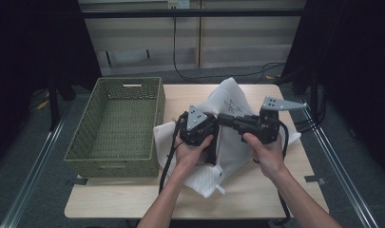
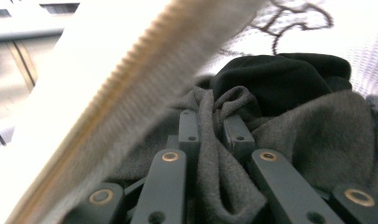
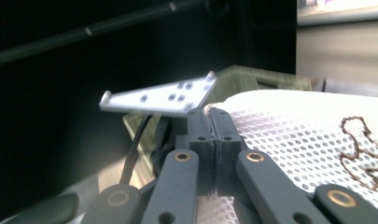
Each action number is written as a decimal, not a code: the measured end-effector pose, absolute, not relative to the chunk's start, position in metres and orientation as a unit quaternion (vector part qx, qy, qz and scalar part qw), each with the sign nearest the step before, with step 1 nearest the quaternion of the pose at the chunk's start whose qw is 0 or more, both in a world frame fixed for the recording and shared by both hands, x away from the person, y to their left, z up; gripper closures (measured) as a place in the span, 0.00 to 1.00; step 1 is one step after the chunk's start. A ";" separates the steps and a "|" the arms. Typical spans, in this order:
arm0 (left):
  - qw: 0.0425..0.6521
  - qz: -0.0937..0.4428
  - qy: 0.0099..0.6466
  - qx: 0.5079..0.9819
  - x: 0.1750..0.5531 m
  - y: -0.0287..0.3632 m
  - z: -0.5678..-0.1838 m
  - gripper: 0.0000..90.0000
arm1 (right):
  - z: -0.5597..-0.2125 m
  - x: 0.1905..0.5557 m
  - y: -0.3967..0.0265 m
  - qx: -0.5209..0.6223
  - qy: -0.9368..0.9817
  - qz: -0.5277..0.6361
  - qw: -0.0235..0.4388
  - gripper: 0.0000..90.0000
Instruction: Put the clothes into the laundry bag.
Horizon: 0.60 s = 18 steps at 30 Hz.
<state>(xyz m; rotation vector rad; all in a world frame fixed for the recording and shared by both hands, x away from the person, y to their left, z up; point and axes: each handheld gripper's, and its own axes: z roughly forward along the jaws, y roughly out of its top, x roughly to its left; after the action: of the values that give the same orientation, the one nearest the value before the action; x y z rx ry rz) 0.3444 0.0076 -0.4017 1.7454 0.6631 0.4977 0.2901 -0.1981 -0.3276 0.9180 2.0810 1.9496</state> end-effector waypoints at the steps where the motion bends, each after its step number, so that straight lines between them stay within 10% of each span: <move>1: 0.568 0.206 0.289 0.743 0.347 0.006 -0.411 0.90 | -0.328 0.290 -0.198 0.306 0.693 0.649 0.073 0.99; 18: 0.494 0.177 0.294 0.799 0.359 -0.007 -0.486 0.85 | -0.401 0.288 -0.207 0.350 0.736 0.578 0.042 0.99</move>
<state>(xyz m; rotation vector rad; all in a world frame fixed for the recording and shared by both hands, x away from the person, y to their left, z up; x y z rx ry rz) 0.3593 -0.0074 -0.4858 1.9373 0.7133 0.4280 0.2878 -0.2070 -0.4011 1.0710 2.2528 1.7693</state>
